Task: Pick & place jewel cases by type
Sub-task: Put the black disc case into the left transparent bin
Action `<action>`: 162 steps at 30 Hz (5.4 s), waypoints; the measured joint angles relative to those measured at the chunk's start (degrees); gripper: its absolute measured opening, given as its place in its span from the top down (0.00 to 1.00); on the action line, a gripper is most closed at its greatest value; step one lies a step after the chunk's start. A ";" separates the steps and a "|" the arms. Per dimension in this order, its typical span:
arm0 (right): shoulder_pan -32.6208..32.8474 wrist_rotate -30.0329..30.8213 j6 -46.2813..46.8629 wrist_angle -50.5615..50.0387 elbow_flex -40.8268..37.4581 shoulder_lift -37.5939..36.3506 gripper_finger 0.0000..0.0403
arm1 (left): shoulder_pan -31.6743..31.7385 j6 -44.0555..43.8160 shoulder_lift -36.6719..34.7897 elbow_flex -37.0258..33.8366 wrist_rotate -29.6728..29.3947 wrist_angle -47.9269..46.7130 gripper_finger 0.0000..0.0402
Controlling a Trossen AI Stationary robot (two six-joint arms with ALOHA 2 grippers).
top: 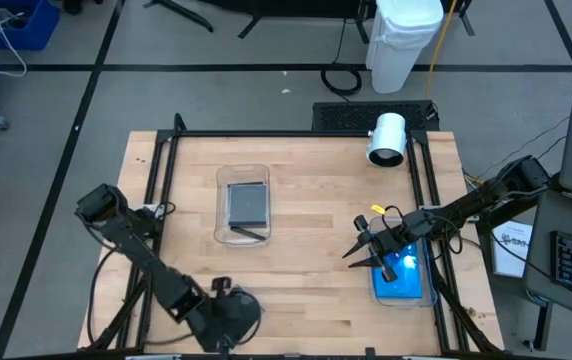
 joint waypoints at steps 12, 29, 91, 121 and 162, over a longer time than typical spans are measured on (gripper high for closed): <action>-0.02 0.02 -0.24 0.02 0.00 0.00 0.73 | -0.03 -17.14 7.47 -0.01 13.30 -4.89 1.00; -0.02 0.02 -0.44 0.09 0.00 0.00 0.73 | 7.72 1.33 8.77 -0.01 8.78 -0.45 1.00; 1.78 -0.27 -3.65 -0.08 0.02 5.22 0.73 | 11.29 -5.31 8.42 -3.60 -7.54 -0.82 0.99; 13.09 34.39 -29.86 -36.84 41.15 47.41 0.73 | 14.77 10.03 8.22 -2.89 -1.09 5.80 0.99; 13.18 38.96 -33.20 -53.44 52.39 48.24 0.41 | 9.01 0.66 4.79 13.29 2.37 -31.12 0.96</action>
